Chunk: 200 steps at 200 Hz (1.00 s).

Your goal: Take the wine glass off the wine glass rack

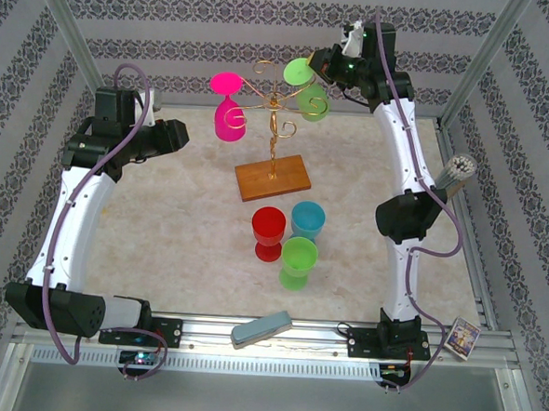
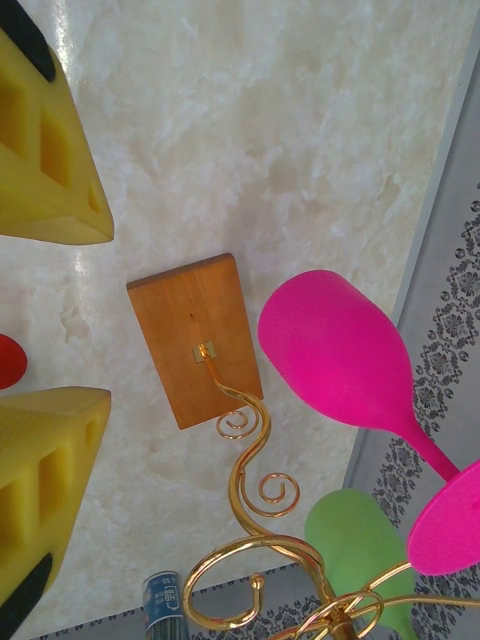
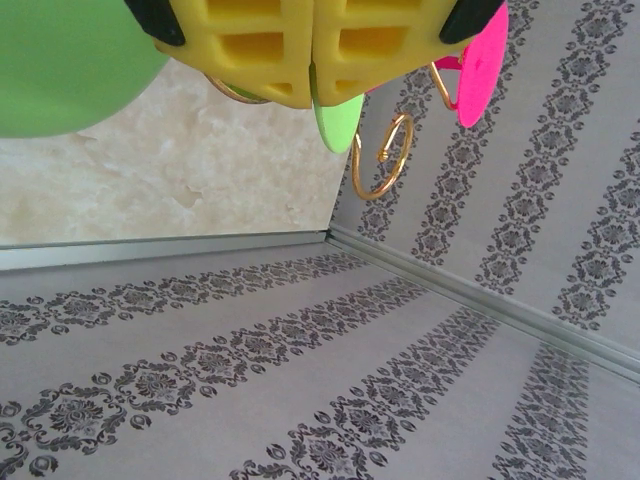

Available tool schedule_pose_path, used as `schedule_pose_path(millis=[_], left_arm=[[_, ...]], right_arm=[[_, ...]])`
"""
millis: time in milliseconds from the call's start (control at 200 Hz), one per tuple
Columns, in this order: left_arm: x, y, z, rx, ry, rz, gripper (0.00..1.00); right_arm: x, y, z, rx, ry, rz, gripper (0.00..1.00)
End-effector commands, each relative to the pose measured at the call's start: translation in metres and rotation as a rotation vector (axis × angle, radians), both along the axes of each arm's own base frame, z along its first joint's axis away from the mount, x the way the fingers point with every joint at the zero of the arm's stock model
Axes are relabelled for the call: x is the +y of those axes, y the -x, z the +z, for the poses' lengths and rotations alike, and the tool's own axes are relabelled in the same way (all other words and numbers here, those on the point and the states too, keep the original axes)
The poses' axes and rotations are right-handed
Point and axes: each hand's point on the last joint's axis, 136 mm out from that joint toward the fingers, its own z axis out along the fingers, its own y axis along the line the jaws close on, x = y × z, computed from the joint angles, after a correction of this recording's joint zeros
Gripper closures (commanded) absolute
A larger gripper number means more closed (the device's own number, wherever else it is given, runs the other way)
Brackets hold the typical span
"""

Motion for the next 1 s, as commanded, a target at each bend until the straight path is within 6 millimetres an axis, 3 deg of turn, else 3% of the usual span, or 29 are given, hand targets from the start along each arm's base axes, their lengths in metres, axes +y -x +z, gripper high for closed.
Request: schedule_pose_path(millis=[0,340,994], left_arm=[[-0.001,0.002,0.006,-0.037,-0.013,-0.001,0.57],[0.000,0.005,0.008,-0.042,-0.020,-0.001,0.57],[0.002,0.008,0.006,-0.041,-0.039,0.001,0.57]], right_arm=[[-0.007,0.015,0.042,-0.085,-0.020,-0.012,1.00],[-0.014,0.020,0.047,-0.093,-0.011,-0.030,1.00],[-0.018,0.008,0.034,-0.064,-0.018,-0.056,1.00]])
